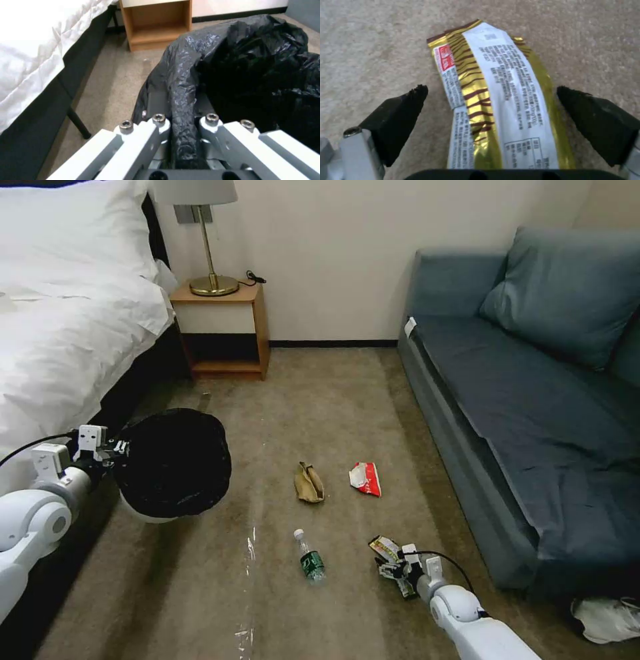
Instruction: Pick up the trash bin, then pick up the garbage on the floor and place it into the trash bin.
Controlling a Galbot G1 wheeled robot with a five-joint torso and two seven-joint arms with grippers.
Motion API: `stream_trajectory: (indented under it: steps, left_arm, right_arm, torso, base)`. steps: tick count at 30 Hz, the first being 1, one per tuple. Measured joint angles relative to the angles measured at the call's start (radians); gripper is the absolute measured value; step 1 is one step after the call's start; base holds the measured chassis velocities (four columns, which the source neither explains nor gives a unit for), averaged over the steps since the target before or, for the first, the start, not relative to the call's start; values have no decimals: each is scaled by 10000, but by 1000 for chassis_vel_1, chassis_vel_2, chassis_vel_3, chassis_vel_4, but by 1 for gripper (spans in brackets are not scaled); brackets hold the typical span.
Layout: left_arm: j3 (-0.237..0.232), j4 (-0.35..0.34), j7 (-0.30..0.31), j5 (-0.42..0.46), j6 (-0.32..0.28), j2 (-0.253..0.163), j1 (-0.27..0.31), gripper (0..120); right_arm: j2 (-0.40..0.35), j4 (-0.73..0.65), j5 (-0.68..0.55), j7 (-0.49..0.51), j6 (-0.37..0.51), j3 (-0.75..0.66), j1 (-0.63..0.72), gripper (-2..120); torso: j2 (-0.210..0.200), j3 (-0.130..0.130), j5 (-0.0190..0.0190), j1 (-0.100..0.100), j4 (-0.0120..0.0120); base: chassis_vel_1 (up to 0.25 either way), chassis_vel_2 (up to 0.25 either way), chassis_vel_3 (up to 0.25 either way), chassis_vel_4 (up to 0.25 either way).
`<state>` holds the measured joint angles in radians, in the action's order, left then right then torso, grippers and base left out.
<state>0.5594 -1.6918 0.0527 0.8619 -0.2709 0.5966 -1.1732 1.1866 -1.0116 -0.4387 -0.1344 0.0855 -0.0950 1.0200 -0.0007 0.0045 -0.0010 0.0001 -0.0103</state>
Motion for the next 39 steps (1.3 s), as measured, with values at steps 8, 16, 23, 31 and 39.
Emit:
stream_trajectory:
  steps: [8,16,23,31,39]
  left_arm:
    - [-275,235,-48,-80,35,89,293,4]
    - [-491,391,-76,-26,37,76,627,4]
    - [-789,515,-76,-7,38,130,936,4]
    - [-1164,676,-68,-35,38,257,1306,4]
    - [-1456,807,-90,-64,46,360,1643,4]
  right_arm:
    - [-6,120,-46,-125,-148,-39,-26,74]
    - [47,351,-25,-313,-274,-77,-79,47]
    - [38,363,-25,-439,-339,-139,-36,19]
    - [-299,-339,-44,-456,-172,-162,267,0]
    - [-980,-1964,-148,-170,166,-261,585,0]
  torso:
    - [1,-1,-11,0,-9]
    - [1,-2,-11,0,-7]
    - [1,-1,7,0,4]
    - [0,3,10,0,5]
    - [0,1,1,0,1]
  base:
    - [0,0,0,0]
    - [0,0,0,0]
    - [0,0,0,0]
    - [0,0,0,0]
    - [0,0,0,0]
